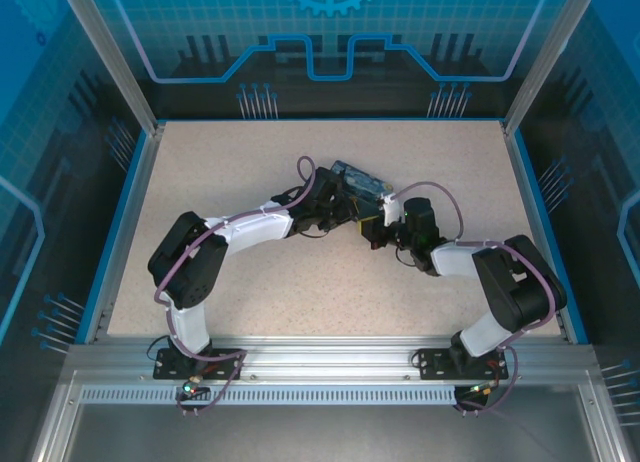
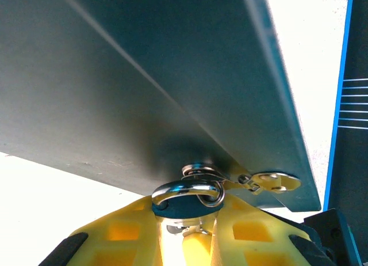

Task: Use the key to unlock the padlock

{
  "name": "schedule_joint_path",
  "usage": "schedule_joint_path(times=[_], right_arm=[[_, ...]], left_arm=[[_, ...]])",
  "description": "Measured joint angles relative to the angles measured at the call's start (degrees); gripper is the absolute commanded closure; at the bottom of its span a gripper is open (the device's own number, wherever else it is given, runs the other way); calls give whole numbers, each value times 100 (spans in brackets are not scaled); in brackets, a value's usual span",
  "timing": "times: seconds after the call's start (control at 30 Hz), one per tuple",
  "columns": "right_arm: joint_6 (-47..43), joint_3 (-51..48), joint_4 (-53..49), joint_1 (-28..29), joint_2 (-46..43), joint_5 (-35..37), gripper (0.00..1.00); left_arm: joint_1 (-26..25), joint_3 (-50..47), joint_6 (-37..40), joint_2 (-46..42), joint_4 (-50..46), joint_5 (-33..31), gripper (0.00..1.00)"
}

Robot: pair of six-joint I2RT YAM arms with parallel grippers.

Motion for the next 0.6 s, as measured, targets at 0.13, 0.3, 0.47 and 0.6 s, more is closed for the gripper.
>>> schedule_joint_path(times=[0.13,0.3,0.47,0.6], right_arm=[[2,15,2,0,31,-4,100],[4,37,2,0,39,-7,100],[7,42,7,0,42,-4,100],[70,39,81,-13,42,-9,100]], left_arm=[[0,0,0,0,0,0,82],[0,0,-2,0,9,0,82],[0,0,-2,0,11,0,82],[0,0,-4,0,55,0,82]])
